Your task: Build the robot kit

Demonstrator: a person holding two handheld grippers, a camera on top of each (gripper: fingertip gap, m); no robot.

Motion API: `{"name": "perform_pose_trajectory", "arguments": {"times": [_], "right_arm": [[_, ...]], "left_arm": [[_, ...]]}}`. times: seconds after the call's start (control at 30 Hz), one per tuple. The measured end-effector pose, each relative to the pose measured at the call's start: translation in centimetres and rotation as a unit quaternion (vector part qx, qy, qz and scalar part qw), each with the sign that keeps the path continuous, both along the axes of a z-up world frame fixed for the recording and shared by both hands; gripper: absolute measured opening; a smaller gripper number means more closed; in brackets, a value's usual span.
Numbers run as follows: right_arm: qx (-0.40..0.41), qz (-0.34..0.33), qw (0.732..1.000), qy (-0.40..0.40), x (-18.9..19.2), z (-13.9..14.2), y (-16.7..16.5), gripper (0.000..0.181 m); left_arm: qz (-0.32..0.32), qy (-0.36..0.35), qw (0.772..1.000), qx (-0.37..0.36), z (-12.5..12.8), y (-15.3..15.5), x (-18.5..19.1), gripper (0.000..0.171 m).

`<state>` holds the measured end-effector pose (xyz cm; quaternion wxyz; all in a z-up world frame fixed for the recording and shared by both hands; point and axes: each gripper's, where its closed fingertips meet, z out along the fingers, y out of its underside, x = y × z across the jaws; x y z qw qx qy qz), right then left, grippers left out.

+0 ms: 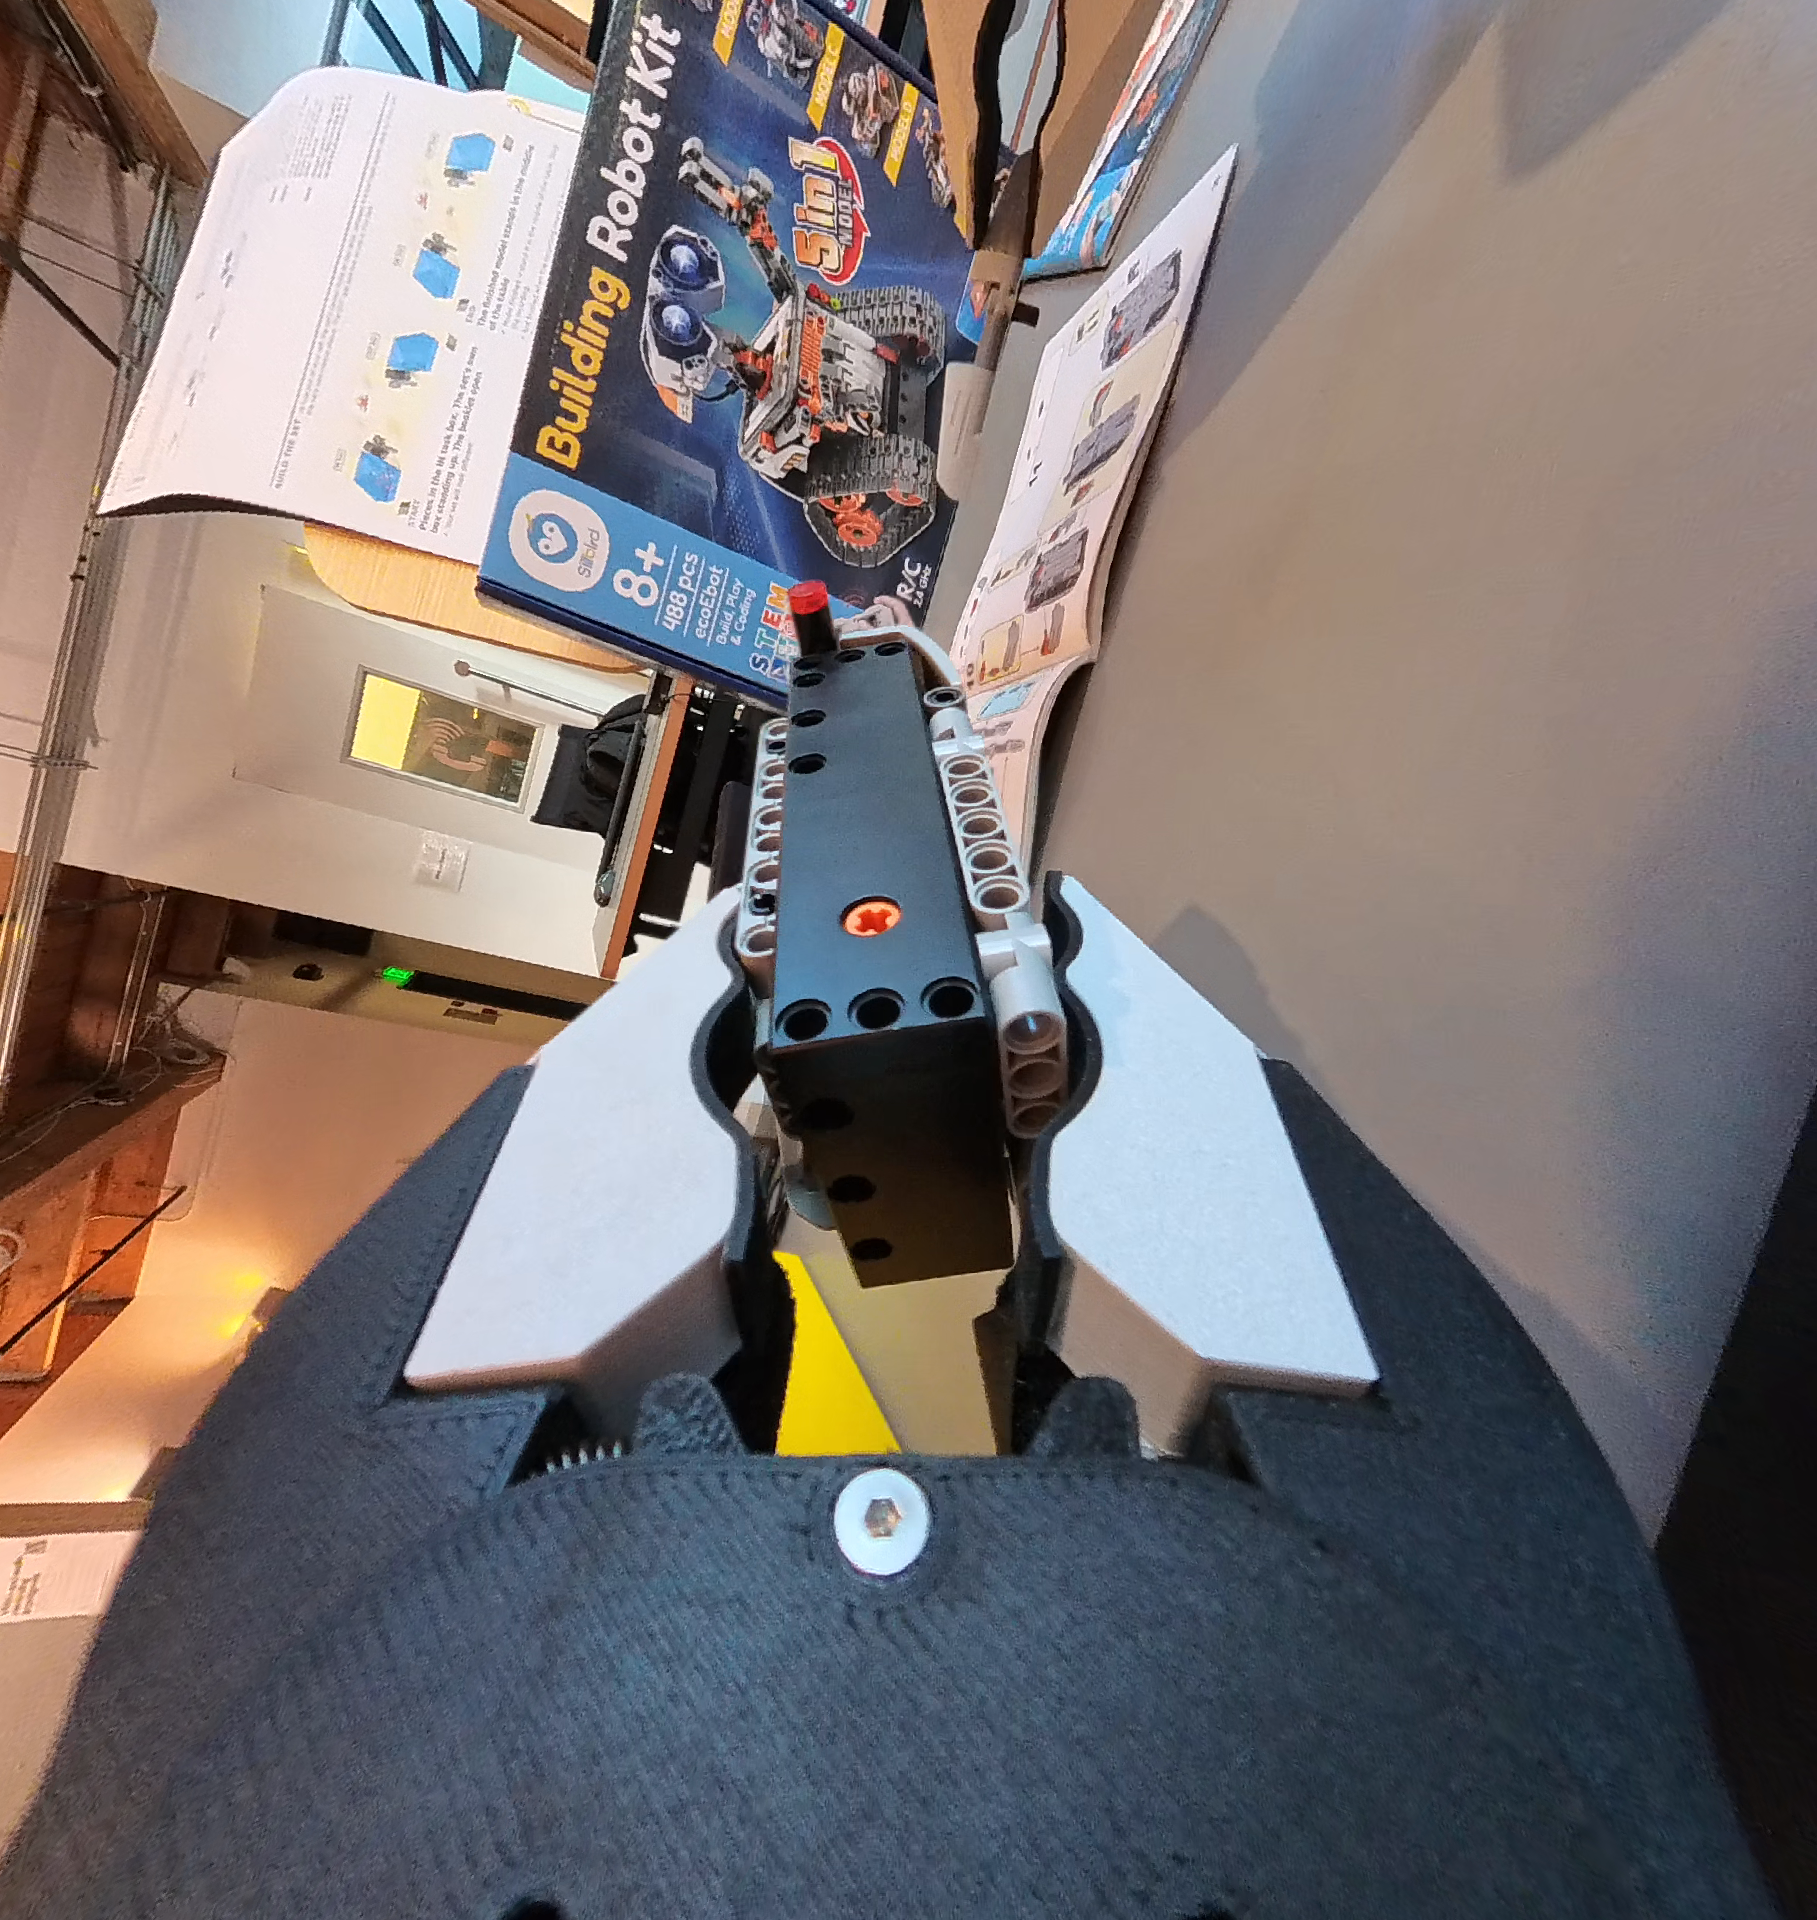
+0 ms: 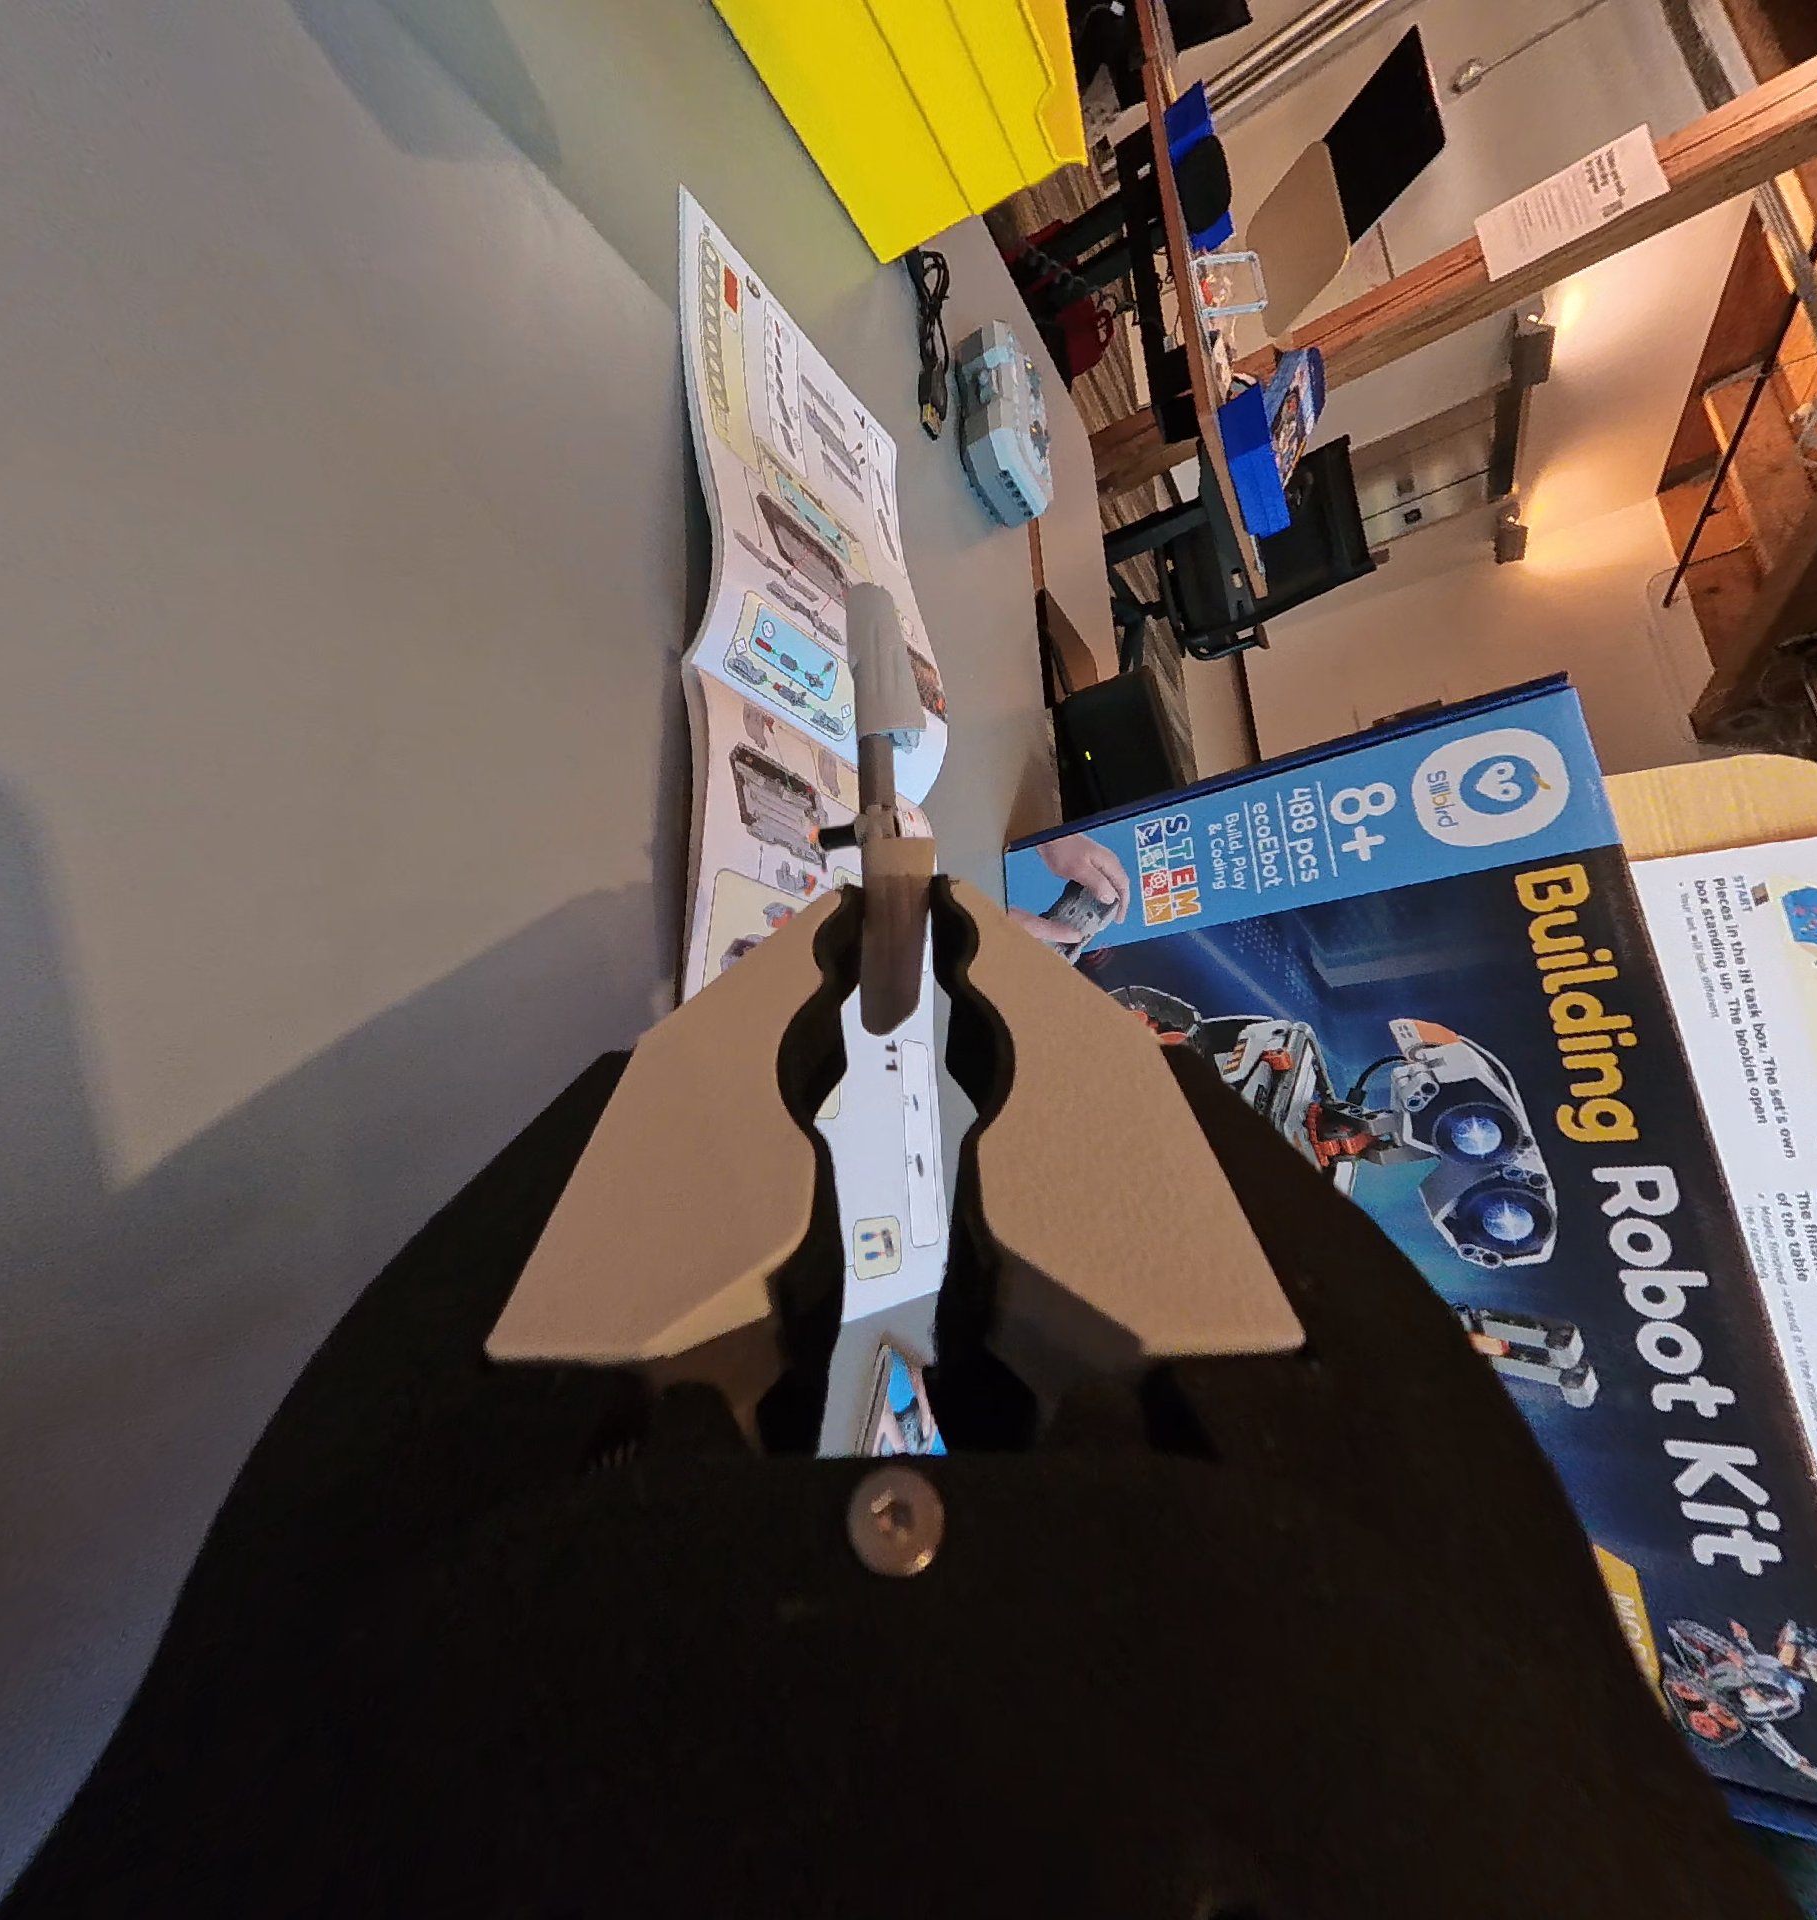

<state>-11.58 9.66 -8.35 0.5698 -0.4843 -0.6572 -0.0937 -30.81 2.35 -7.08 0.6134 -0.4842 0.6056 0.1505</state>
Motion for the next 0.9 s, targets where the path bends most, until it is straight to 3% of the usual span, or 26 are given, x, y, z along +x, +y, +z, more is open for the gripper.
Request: {"name": "perform_pose_trajectory", "arguments": {"times": [0.37,0.67,0.9], "right_arm": [[-0.019,-0.002,1.0,0.021,0.3,0.4,0.2,0.012],[-0.021,0.017,0.999,0.024,-0.3,0.9,-0.6,0.011],[-0.001,0.107,0.993,0.044,-3.4,3.8,-2.3,0.012]], "left_arm": [[-0.025,-0.077,0.997,-0.01,4.7,2.3,1.2,0.051],[-0.019,-0.081,0.996,-0.026,3.7,2.3,0.6,0.051],[-0.012,-0.096,0.995,-0.041,3.4,1.3,0.0,0.051]]}}
